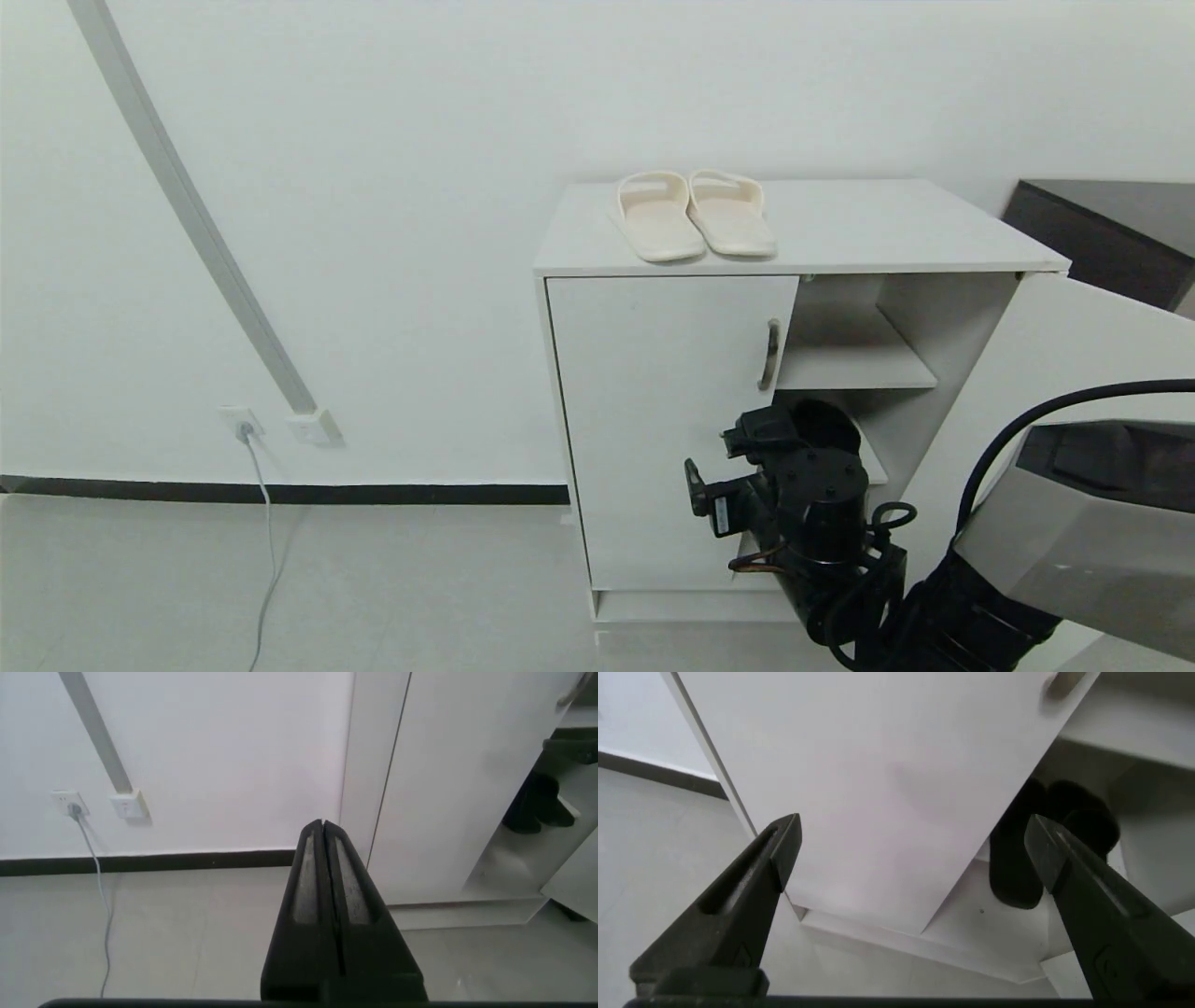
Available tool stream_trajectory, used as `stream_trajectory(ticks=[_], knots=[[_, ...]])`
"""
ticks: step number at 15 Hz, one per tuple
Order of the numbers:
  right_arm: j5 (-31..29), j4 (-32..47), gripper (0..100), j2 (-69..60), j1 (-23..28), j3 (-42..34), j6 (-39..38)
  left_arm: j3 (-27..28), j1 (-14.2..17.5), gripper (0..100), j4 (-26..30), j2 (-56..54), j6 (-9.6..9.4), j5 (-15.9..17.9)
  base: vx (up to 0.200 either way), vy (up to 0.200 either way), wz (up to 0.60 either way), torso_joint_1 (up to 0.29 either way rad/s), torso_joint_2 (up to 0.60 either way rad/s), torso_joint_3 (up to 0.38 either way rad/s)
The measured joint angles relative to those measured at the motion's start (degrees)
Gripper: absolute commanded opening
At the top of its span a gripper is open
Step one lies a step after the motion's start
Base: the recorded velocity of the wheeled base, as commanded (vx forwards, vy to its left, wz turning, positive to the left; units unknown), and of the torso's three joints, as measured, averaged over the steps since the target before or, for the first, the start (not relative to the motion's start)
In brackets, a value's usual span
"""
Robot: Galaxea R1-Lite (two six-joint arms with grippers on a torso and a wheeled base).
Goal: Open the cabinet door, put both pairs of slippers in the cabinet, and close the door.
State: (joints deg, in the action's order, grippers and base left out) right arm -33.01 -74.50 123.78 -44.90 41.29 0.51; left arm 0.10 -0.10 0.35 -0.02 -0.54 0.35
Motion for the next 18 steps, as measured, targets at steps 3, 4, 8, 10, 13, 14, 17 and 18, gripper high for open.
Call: stream_trajectory(ticks=[3,4,8,10,13,14,17,18], knots=[[0.0,0.0,100,0.0,0.0,0.0,0.0,0.0,0.0,0,0.0,0.0,0.00,0.0,0.000,0.000,0.00,0.196,-0.51,-0.323],[0.0,0.0,100,0.0,-0.1,-0.1,0.0,0.0,0.0,0,0.0,0.0,0.00,0.0,0.000,0.000,0.00,0.207,-0.52,-0.315],[0.0,0.0,100,0.1,-0.1,-0.3,0.0,0.0,0.0,0,0.0,0.0,0.00,0.0,0.000,0.000,0.00,0.227,-0.54,-0.317],[0.0,0.0,100,0.3,-0.2,-0.3,0.0,0.0,0.0,0,0.0,0.0,0.00,0.0,0.000,0.000,0.00,0.237,-0.56,-0.327],[0.0,0.0,100,0.5,-0.2,-0.3,0.0,0.0,0.0,0,0.0,0.0,0.00,0.0,0.000,0.000,0.00,0.264,-0.60,-0.334],[0.0,0.0,100,0.5,-0.2,-0.3,0.0,0.0,0.0,0,0.0,0.0,0.00,0.0,0.000,0.000,0.00,0.266,-0.61,-0.334],[0.0,-0.1,100,0.5,-0.2,-0.5,0.0,0.0,0.0,0,0.0,0.0,0.02,0.0,0.000,0.000,0.00,0.207,-0.46,-0.258],[0.0,-0.1,100,0.5,-0.2,-0.5,0.0,0.0,0.0,0,0.0,0.0,0.02,0.0,0.000,0.000,0.00,0.173,-0.38,-0.227]])
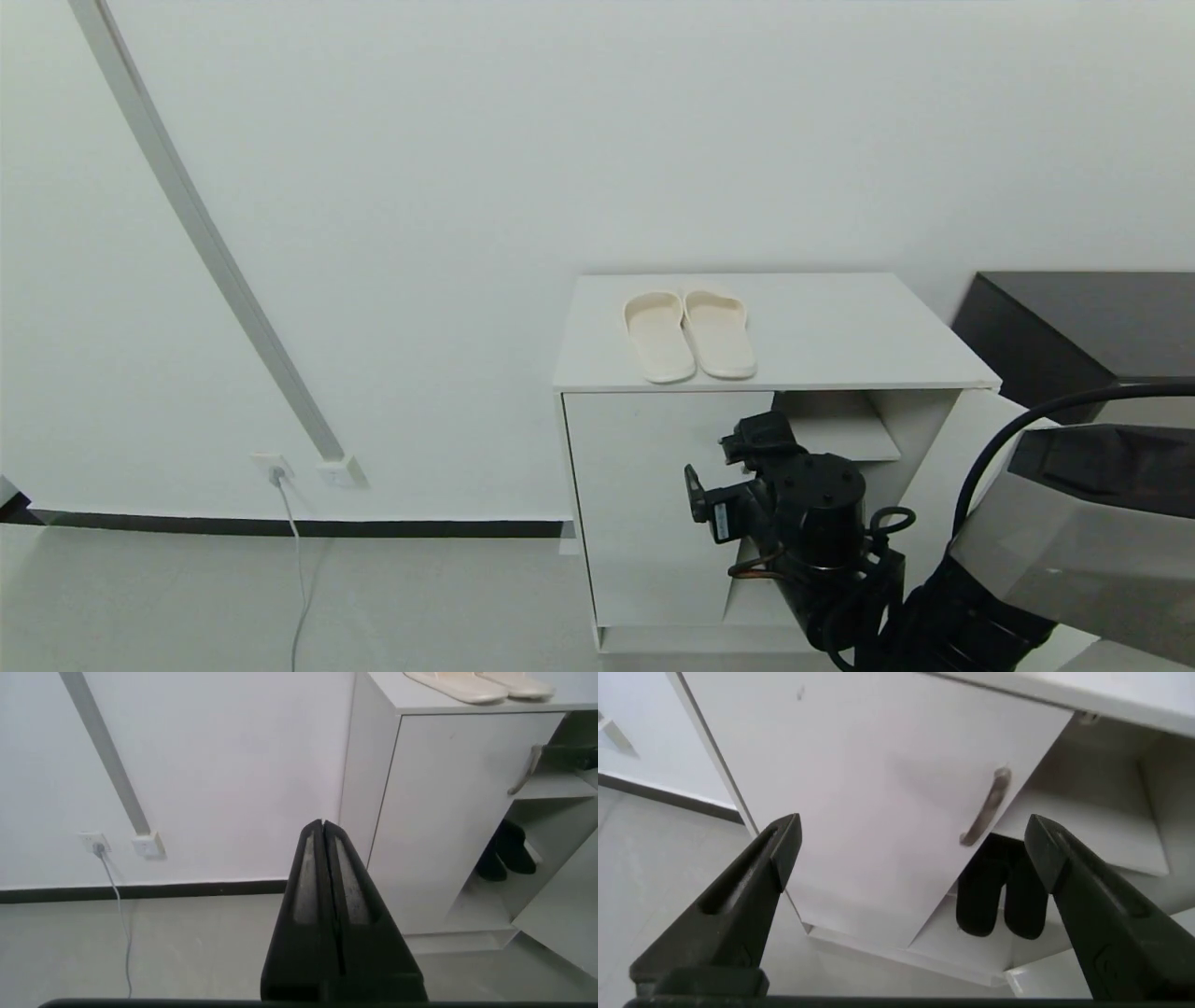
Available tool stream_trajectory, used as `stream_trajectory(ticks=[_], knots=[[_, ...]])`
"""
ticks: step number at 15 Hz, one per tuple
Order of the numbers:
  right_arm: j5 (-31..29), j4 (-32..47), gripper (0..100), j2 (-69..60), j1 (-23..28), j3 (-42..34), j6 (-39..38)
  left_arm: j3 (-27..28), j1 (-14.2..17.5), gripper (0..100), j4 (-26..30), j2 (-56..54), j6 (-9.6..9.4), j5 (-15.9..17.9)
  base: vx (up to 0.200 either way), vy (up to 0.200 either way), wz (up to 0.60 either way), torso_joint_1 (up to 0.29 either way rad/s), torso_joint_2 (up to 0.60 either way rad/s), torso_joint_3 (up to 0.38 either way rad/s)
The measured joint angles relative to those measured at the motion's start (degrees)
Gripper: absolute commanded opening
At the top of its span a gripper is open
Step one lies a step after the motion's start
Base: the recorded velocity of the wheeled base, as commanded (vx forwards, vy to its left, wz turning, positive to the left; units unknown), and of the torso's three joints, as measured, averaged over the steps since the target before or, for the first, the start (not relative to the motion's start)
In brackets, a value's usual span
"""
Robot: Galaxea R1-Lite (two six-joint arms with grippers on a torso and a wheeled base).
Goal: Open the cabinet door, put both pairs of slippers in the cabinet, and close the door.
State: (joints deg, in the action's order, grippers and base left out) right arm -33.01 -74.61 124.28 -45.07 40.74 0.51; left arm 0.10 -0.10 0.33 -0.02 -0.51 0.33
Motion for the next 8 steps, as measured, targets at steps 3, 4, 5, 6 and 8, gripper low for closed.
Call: stream_trajectory(ticks=[3,4,5,6,8], knots=[[0.0,0.0,100,0.0,0.0,0.0,0.0,0.0,0.0,0,0.0,0.0,-0.02,0.0,0.000,0.000,0.00,0.172,-0.38,-0.206],[0.0,0.0,100,0.0,0.0,-0.1,0.0,0.0,0.0,0,0.0,0.0,0.00,0.0,0.000,0.000,0.00,0.173,-0.37,-0.193],[0.1,0.0,100,0.0,0.0,-0.1,0.0,0.0,0.0,0,0.0,0.0,-0.02,0.0,0.000,0.000,0.00,0.163,-0.36,-0.198],[0.1,-0.1,100,0.0,0.0,-0.1,0.0,0.0,0.0,0,0.0,0.0,-0.02,0.0,0.000,0.000,0.00,0.163,-0.35,-0.188],[0.0,-0.4,100,0.0,0.1,0.0,0.0,0.0,0.0,0,0.0,0.0,-0.02,0.0,0.000,0.000,0.00,0.161,-0.35,-0.183]])
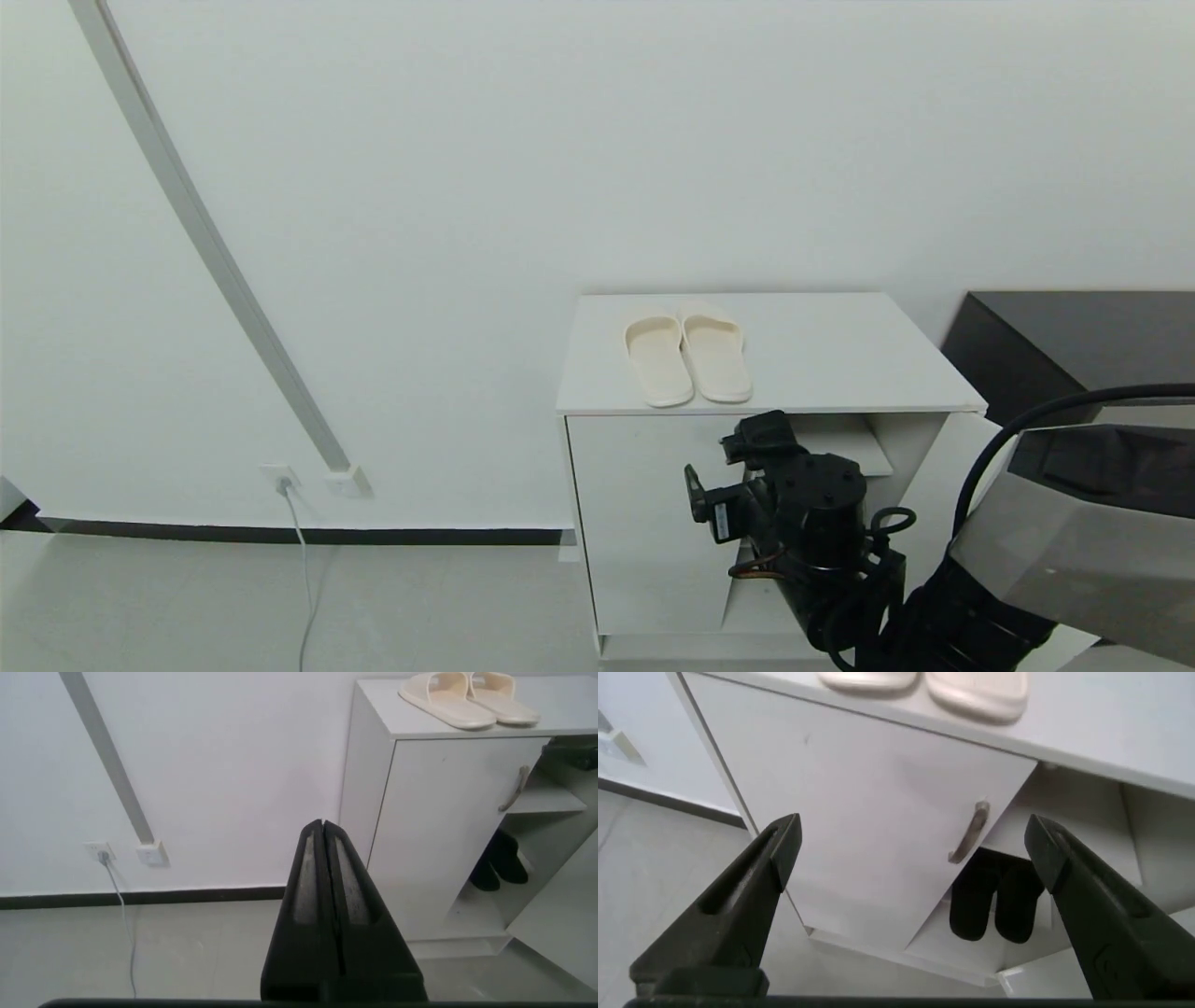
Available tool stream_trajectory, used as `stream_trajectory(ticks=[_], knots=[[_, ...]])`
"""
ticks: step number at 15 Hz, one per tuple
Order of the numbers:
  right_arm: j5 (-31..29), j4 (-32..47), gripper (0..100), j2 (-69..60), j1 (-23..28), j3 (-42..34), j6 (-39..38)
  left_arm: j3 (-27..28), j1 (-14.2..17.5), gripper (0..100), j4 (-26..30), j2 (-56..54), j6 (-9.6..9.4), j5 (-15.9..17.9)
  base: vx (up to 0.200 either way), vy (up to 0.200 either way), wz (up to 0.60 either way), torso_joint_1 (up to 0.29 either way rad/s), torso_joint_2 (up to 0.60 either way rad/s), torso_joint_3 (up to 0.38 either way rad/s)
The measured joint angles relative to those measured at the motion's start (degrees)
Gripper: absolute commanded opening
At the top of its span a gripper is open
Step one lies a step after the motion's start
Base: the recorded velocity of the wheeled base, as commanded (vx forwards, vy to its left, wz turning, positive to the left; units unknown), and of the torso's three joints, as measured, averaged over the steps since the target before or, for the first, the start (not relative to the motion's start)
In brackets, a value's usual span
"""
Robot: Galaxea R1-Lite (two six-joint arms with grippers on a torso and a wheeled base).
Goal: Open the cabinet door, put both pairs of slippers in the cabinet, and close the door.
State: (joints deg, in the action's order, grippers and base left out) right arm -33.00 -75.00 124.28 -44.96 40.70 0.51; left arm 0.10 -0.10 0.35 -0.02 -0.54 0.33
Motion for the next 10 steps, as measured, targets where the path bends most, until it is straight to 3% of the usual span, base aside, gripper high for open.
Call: stream_trajectory(ticks=[6,10], knots=[[0.8,3.2,100,-1.6,0.7,2.6,0.6,0.0,0.0,0,0.0,0.0,-0.12,0.1,0.000,0.000,0.00,0.015,-0.03,-0.014],[1.1,26.3,100,-5.7,1.0,13.8,-2.9,0.0,0.0,0,0.0,0.0,-0.15,0.1,0.000,0.000,0.00,0.000,0.00,0.000]])
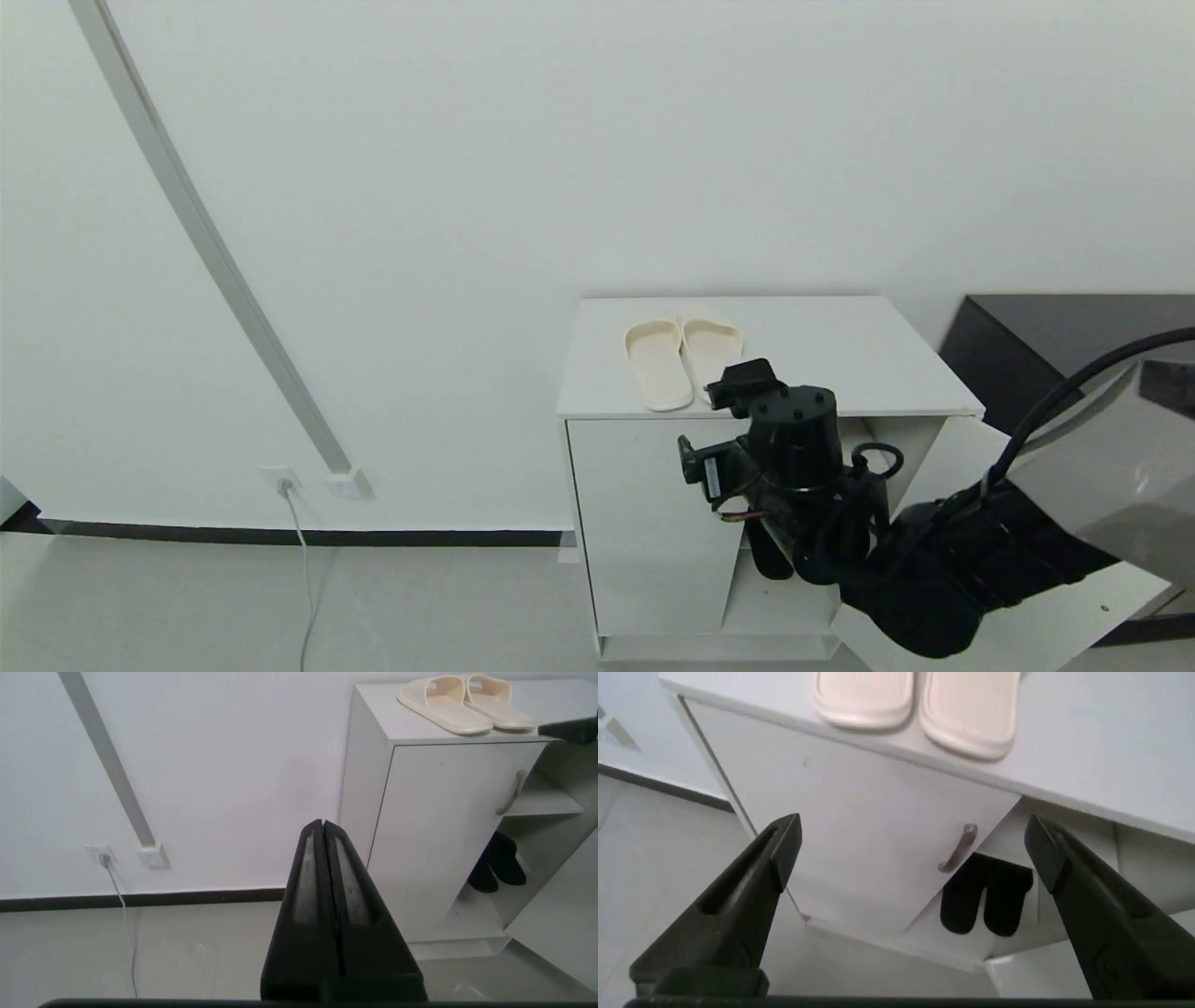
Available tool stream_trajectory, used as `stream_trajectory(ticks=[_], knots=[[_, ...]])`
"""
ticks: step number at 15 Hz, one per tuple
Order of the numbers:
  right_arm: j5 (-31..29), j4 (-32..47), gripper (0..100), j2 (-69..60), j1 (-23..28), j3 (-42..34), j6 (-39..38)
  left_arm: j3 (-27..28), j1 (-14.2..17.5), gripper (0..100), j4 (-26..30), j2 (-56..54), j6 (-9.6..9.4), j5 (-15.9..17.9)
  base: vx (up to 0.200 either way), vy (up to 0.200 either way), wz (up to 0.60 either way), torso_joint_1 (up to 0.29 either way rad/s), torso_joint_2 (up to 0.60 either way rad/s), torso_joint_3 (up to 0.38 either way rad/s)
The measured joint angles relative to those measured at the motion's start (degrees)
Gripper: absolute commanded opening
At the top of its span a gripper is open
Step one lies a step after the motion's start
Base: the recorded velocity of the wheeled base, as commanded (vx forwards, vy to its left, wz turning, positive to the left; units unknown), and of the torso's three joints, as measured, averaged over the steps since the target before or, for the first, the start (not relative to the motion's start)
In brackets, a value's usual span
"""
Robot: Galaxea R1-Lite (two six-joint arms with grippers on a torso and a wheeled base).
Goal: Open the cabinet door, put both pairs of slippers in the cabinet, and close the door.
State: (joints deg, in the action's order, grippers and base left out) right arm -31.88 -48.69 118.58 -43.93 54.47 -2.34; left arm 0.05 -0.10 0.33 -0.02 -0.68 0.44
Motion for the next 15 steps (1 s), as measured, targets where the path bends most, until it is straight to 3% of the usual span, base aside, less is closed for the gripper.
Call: stream_trajectory(ticks=[3,4,8,15], knots=[[0.7,19.1,100,-1.6,0.4,11.2,-8.0,0.0,0.0,0,0.0,0.0,0.04,-0.1,0.000,0.000,0.00,0.000,0.00,0.000],[2.0,22.2,100,-2.0,0.3,13.5,-10.4,0.0,0.0,0,0.0,0.0,0.04,-0.1,0.000,0.000,0.00,0.000,0.00,0.000],[2.2,21.6,100,-2.7,0.0,14.5,-11.5,0.0,0.0,0,0.0,0.0,0.06,0.0,0.000,0.000,0.00,0.000,0.00,0.000],[2.0,17.6,100,-2.5,-0.5,10.6,-11.0,0.0,0.0,0,0.0,0.0,0.06,0.0,0.200,0.000,0.00,0.003,0.00,0.002]])
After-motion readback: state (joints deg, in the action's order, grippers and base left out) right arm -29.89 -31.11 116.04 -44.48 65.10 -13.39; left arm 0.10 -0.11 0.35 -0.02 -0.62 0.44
